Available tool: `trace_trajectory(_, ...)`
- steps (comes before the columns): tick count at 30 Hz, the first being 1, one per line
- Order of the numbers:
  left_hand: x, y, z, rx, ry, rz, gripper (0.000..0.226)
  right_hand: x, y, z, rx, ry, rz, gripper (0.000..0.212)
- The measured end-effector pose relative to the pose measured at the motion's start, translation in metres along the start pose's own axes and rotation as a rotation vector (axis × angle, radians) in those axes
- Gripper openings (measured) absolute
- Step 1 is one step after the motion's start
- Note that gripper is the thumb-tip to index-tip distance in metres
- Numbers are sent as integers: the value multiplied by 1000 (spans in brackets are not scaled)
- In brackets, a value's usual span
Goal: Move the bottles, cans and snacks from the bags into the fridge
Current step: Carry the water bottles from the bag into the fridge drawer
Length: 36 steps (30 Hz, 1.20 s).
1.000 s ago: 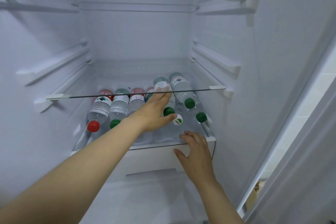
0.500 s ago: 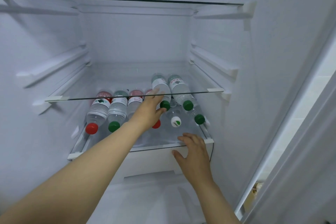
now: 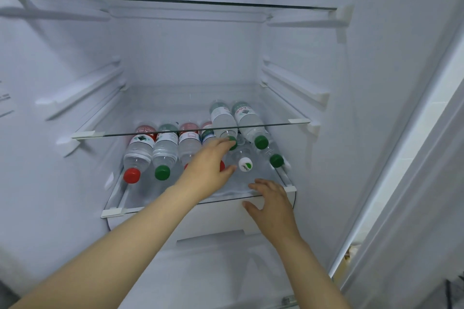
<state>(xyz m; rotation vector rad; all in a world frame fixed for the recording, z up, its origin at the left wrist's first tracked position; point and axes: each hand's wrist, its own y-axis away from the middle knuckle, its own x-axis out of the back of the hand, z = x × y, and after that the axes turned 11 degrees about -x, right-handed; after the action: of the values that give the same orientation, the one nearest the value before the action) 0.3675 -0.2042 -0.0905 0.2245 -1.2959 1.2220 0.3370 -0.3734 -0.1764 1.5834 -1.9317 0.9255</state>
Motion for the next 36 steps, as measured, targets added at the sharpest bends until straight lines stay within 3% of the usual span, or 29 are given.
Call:
trace_trajectory(5, 25, 37, 13, -94, -18, -78, 56, 29, 20, -19, -76, 47, -10, 50)
trace_trajectory(10, 44, 64, 30, -194, 18, -111, 52, 78, 62, -56, -28, 279, 47, 51)
trace_trajectory(22, 52, 93, 104, -591, 124, -235, 50, 176, 196, -97, -81, 504, 206, 46)
trace_trajectory(36, 37, 124, 304, -1104, 411, -388, 48, 285, 409, -75, -518, 755, 506, 41)
